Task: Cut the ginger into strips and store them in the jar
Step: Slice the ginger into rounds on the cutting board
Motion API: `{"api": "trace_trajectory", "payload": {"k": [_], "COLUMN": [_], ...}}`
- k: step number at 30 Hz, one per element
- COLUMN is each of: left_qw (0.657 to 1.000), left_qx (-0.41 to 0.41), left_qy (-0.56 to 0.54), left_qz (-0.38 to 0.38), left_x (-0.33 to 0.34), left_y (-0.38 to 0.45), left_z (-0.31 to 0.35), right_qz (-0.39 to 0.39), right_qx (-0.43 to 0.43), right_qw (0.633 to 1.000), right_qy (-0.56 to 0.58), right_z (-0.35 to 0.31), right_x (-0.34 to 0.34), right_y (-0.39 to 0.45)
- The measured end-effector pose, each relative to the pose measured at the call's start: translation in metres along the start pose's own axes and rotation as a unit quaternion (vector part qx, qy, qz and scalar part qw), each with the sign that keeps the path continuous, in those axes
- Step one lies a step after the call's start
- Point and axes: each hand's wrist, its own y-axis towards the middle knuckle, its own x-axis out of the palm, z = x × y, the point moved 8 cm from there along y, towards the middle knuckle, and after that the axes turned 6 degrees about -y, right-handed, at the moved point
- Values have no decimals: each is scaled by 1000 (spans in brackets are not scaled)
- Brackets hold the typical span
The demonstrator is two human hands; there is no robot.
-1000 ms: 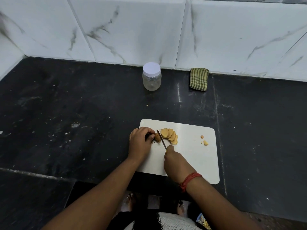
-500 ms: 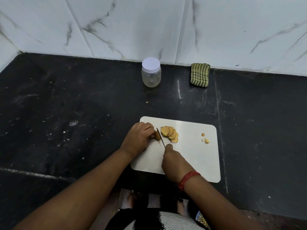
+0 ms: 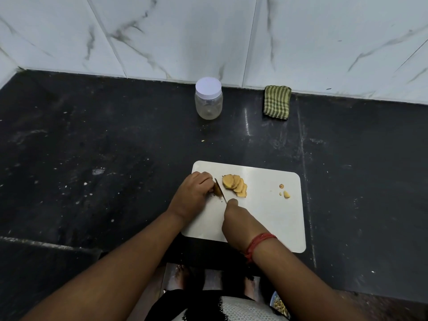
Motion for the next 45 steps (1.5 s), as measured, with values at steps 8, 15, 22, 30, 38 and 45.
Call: {"api": "trace_trajectory", "payload": {"k": [8,15,22,30,38,45], "left_qw": [1000,1000,1000,1000,1000,1000], "left_qx": [2,-10,-18,-16,-10,-14], "left_qy": [-8,0,-5,1,9,3], "left_qz": [3,2,-4,8,9,10], "left_x": [0,1,2,-3,-2,-4], "left_y": [0,0,0,0,1,2], "left_z": [1,0,-3,2,2,2], "right_qz": [-4,-8,-7,-10,-10,-10], "right_qx": [13,36,22,15,33,31], "right_qw": [1000,999,1000,1000,999,999], "right_qy": [12,9,-1,-14,-23,-17], "right_z": [1,-2,5,3,3,14], "right_x": [4,2,8,14,10,14], "right_y": [-4,9,-5,-4,2,-5]}}
